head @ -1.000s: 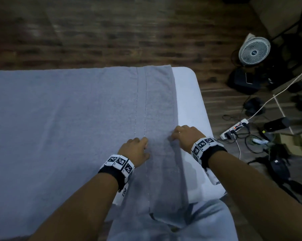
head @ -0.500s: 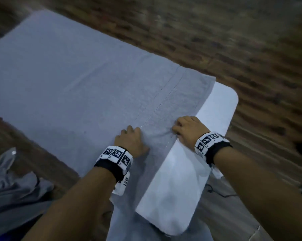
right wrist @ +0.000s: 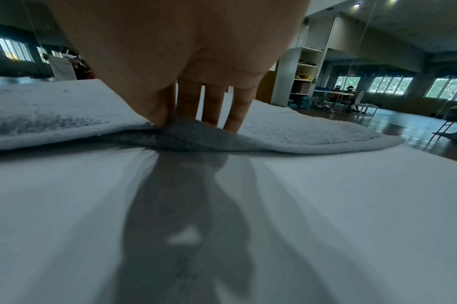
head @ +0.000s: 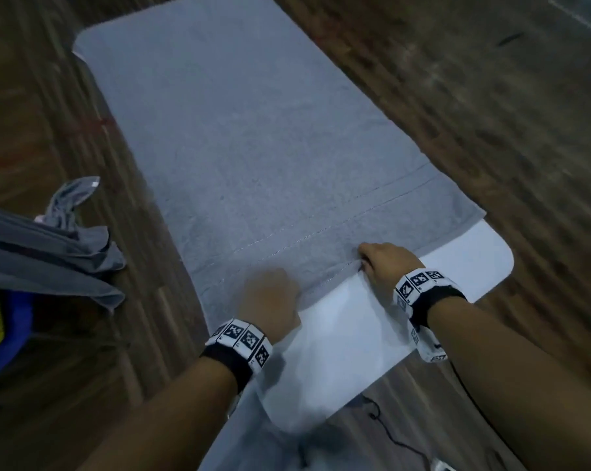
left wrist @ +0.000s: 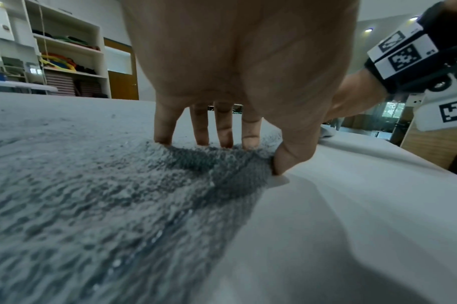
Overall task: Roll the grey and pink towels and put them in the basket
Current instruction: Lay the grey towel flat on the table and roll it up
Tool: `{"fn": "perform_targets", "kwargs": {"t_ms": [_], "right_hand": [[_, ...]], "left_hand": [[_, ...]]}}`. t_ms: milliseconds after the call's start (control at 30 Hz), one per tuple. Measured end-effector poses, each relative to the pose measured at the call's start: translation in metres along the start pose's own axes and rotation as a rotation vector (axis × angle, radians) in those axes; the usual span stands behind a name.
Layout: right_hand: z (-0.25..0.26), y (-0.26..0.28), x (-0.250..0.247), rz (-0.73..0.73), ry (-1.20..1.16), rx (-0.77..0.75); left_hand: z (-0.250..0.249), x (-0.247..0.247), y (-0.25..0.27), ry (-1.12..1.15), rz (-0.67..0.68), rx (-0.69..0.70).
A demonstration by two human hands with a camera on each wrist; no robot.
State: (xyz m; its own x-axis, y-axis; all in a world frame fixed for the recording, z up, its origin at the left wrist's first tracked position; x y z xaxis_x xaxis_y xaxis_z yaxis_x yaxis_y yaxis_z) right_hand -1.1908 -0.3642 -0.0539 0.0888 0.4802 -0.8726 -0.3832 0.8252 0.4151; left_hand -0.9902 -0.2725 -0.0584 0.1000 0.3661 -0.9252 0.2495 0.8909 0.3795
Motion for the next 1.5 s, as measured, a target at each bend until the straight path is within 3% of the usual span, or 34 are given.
{"fn": "perform_targets", "kwargs": {"t_ms": [267, 467, 567, 767, 967, 1067, 1167, 1300, 1500], "right_hand": [[-0.004, -0.015, 0.007, 0.132, -0.032, 0.035], [-0.008, -0.026, 0.002, 0.197, -0.102, -0.014], [-0.005, -0.036, 0.0, 0.248, -0.134, -0.063], [0.0, -0.056, -0.001, 0.329, -0.061, -0.227], [0.001, -0.067, -0.005, 0.39, -0.063, -0.337], [0.002, -0.07, -0.006, 0.403, -0.155, -0.353], [0.001, -0.074, -0.005, 0.4, -0.253, -0.358], [0.003, -0.082, 0.004, 0.383, -0.231, -0.356], [0.0, -0.091, 0.013, 0.352, -0.162, -0.289]], "left_hand": [[0.001, -0.002, 0.0, 0.008, 0.024, -0.073], [0.004, -0.014, 0.016, 0.093, -0.213, -0.176], [0.009, -0.016, 0.018, 0.084, -0.259, -0.26], [0.01, -0.001, 0.03, 0.207, -0.152, -0.529], [0.017, 0.014, 0.035, 0.477, -0.073, -0.747], [0.018, 0.02, 0.037, 0.488, 0.0, -0.726], [0.018, 0.017, 0.04, 0.5, -0.034, -0.659], [0.016, 0.013, 0.045, 0.341, -0.037, -0.542], [0.039, 0.005, 0.083, 0.34, -0.328, -0.524]]}}
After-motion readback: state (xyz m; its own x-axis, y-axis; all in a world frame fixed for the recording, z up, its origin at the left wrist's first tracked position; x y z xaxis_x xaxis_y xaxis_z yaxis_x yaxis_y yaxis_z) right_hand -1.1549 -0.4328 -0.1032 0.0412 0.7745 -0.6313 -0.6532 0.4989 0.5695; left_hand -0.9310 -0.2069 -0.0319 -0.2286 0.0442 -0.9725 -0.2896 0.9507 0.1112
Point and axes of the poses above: each hand's wrist, its own y-axis away from the middle knuckle, its own x-axis out of the palm, z = x × y, the point moved 7 cm from there along -y, towards the middle knuckle, and after that the axes turned 7 degrees about -y, right-handed, at the moved point
